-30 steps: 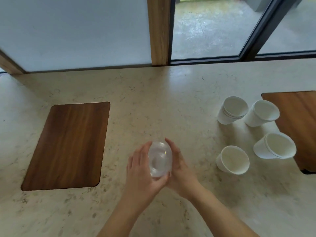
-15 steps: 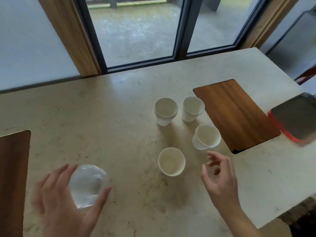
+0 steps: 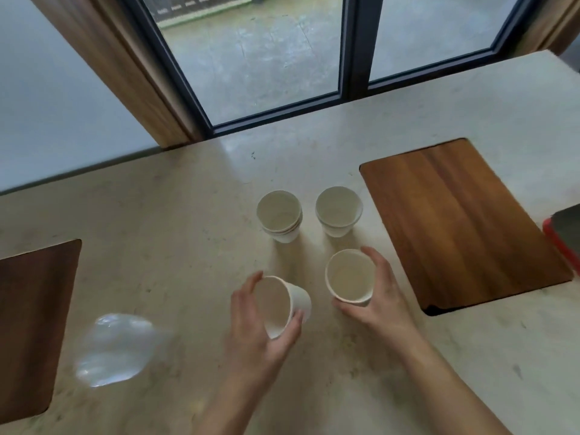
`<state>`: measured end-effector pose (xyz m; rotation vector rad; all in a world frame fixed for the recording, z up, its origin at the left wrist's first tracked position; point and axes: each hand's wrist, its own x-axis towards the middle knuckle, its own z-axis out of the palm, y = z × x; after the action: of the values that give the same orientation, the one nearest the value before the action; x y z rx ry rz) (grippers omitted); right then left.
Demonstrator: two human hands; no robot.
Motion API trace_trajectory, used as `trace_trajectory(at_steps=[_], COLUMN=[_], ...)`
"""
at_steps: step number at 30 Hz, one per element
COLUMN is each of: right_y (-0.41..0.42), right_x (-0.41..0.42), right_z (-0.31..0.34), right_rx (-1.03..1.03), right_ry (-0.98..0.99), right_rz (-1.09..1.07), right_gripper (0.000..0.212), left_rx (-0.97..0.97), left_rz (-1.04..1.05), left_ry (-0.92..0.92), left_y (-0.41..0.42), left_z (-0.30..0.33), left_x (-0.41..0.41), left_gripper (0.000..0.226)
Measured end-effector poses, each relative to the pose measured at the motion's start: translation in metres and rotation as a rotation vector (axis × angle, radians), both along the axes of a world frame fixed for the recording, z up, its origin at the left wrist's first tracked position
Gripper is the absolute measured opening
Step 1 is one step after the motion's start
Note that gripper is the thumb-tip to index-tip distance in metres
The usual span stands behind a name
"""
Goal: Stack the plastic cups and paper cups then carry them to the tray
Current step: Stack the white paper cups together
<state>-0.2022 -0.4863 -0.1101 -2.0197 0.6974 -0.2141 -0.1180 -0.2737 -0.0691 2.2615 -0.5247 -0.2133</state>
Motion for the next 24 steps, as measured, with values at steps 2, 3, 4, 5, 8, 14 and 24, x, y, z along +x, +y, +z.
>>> trace_trajectory(at_steps=[2,3,4,5,8,14,24], right_y=[-0.004,-0.007,-0.010,-0.012,-0.015,-0.012,-0.011], right_x=[0.001,0.001,0.002,0.001,0.002,0.004,-0.012], right_z=[-0.001,-0.003,-0.005,-0.006,-0.008,-0.007,-0.016], right_rx=[0.019,0.024,0.026,0.035,0.073,0.087,0.189], right_ry=[-0.041,-0.048,-0.043,-0.032,0.011,0.004,-0.096], right_rz=[0.012,0.021,0.030,0.036,0.019,-0.014,-0.050], right_gripper=[0.104,0.104,0.104,0.106,0.112,0.108,0.106], left_rx=[-0.115,-0.145,-0.166,-0.171,-0.108,0.068,0.423], left_rz=[0.043,0.022,-0.021,-0.077,-0.173,-0.323,-0.431], left_ry=[-0.077,-0.091,-0.097,-0.105,-0.135,-0.272,-0.148], left_y=[-0.018,-0.030,-0.043,-0.055,-0.084,-0.107,-0.129], left_z=[0.008,0.012,0.015,0.018,0.019,0.024,0.005], left_x=[0.001,0.001,0.000,-0.001,-0.001,0.002,-0.001], left_gripper=[0.086,0.083,0.081,0.080,0.081,0.087,0.096])
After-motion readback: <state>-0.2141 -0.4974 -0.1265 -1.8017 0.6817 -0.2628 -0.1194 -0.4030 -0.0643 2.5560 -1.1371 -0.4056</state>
